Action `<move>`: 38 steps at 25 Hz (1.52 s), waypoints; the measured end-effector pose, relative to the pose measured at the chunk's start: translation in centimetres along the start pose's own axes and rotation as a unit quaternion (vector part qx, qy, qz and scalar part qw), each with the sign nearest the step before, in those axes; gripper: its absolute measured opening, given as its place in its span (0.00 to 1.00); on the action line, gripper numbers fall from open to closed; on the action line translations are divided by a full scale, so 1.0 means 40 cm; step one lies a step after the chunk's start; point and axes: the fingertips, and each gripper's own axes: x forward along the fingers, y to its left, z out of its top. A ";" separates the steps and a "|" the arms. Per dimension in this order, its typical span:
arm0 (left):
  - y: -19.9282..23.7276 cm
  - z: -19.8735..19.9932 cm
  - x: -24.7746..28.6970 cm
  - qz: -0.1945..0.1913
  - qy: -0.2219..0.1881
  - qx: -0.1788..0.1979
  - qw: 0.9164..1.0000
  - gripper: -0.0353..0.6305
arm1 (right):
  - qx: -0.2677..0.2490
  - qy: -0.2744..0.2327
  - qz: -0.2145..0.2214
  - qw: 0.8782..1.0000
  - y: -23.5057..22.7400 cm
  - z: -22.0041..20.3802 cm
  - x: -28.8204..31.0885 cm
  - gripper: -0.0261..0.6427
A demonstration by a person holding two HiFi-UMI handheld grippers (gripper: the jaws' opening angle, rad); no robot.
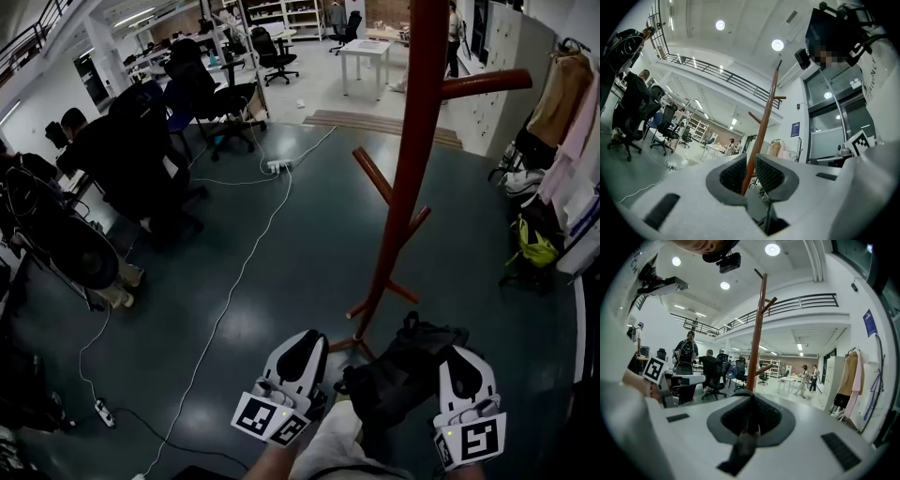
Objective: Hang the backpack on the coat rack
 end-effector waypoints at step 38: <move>0.153 -0.146 0.211 0.004 0.025 -0.050 0.998 0.15 | -0.079 0.129 0.046 0.987 -0.053 -0.053 0.392 0.08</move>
